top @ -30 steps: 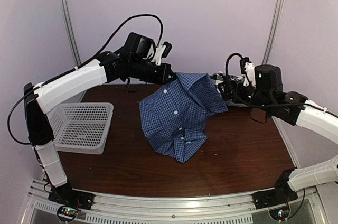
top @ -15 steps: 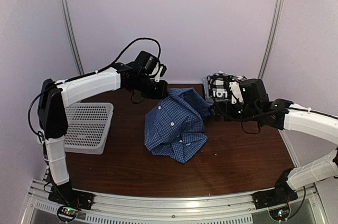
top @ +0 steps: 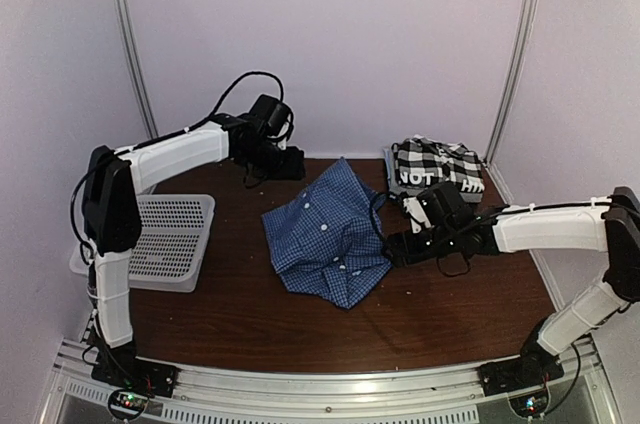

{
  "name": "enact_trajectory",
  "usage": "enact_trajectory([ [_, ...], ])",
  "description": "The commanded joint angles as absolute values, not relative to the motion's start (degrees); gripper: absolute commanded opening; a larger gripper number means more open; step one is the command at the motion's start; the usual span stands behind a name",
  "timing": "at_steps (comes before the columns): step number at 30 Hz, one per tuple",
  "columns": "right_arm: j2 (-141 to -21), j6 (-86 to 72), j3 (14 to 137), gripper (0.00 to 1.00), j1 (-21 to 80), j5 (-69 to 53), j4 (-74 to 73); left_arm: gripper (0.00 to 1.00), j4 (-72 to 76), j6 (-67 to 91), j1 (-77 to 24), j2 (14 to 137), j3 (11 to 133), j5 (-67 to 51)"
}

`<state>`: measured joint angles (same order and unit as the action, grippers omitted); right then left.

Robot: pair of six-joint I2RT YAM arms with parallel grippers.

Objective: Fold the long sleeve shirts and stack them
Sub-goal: Place the crumpled shirt at the center of the board, then pick up the crumpled shirt from the center of the board.

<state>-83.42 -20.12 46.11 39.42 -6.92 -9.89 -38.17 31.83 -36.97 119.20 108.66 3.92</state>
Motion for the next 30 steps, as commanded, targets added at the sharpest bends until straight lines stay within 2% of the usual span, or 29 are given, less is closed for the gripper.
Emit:
enact_trajectory([
  [1,-87.2,-19.4,47.0,0.76,39.7,-7.8,-5.9,0.7,-38.5,30.3,-39.0,109.3,103.0,9.7],
  [8,-93.0,-19.2,47.2,0.67,39.9,-9.5,-2.7,0.71,-36.4,30.9,-44.6,97.9,88.3,10.6],
  [15,-97.6,-19.7,47.4,0.6,40.5,-9.9,-0.2,0.67,-27.4,31.6,-52.2,91.7,73.5,3.5],
  [20,-98.7,-20.2,48.4,0.52,41.3,-9.8,-0.2,0.65,-22.4,31.9,-57.1,94.0,69.1,0.0],
  [30,-96.5,-23.3,47.0,0.21,42.6,-9.0,-0.5,0.7,-18.6,31.8,-62.2,107.2,71.8,-1.3],
])
